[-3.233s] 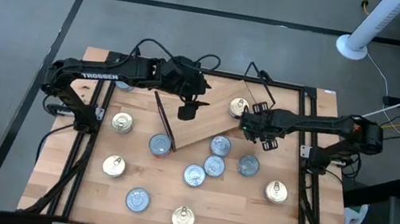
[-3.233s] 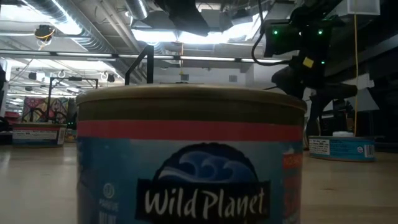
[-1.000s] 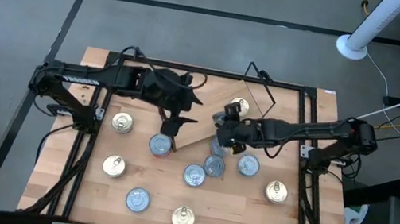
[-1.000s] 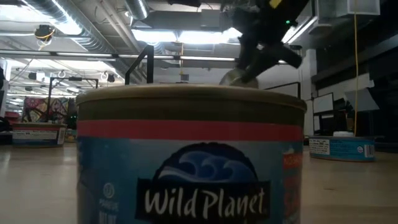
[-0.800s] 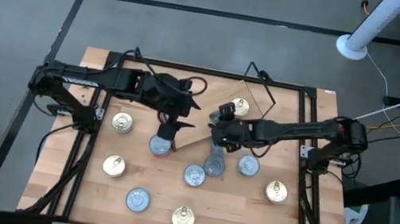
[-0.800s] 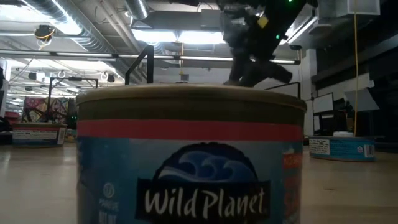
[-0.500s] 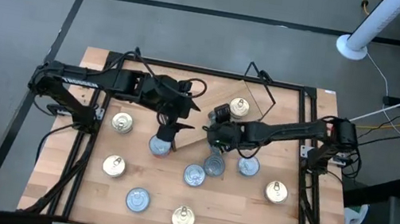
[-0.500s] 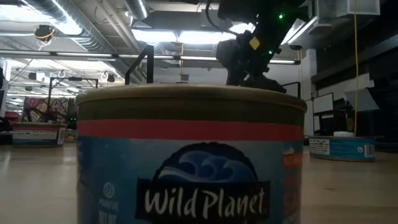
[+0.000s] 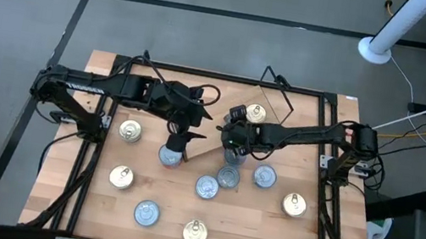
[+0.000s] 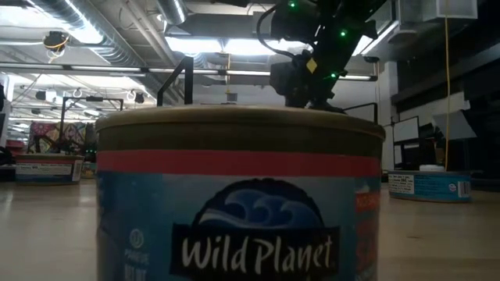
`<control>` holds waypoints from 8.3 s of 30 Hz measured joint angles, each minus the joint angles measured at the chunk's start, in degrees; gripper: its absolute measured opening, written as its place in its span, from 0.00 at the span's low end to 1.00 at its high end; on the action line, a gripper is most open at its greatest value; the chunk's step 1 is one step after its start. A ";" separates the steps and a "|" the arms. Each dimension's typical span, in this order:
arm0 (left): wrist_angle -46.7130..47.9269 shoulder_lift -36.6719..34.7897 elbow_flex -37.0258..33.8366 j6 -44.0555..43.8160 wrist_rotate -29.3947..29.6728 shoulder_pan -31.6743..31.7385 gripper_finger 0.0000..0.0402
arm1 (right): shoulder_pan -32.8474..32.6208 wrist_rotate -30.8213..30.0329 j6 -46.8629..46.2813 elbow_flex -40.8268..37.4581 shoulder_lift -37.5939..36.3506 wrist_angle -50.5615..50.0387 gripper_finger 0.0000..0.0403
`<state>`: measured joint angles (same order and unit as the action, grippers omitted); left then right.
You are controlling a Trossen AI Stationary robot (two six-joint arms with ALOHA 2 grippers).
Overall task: Stack canned seafood by type on shelf
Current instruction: Put the green tuna can on the shelf, then stack the green tuna can on the shelf on top of the other green tuna can
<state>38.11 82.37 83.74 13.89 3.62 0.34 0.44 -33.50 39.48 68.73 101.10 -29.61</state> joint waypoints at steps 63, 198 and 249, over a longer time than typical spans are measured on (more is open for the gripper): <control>-0.76 22.83 0.00 -11.83 -0.18 -21.62 0.66 | -20.10 18.14 -38.03 11.76 -10.47 -34.36 0.76; -8.71 32.54 0.26 -16.50 11.32 -13.49 0.00 | -26.74 -1.51 -20.31 -14.38 -0.04 23.15 0.76; 4.55 21.76 7.98 -11.94 9.44 -13.22 0.37 | -26.67 -5.53 -21.22 -3.20 3.30 5.76 0.34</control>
<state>42.66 104.13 91.72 1.95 13.05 -12.88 -26.24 -39.03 18.26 65.53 104.40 -23.85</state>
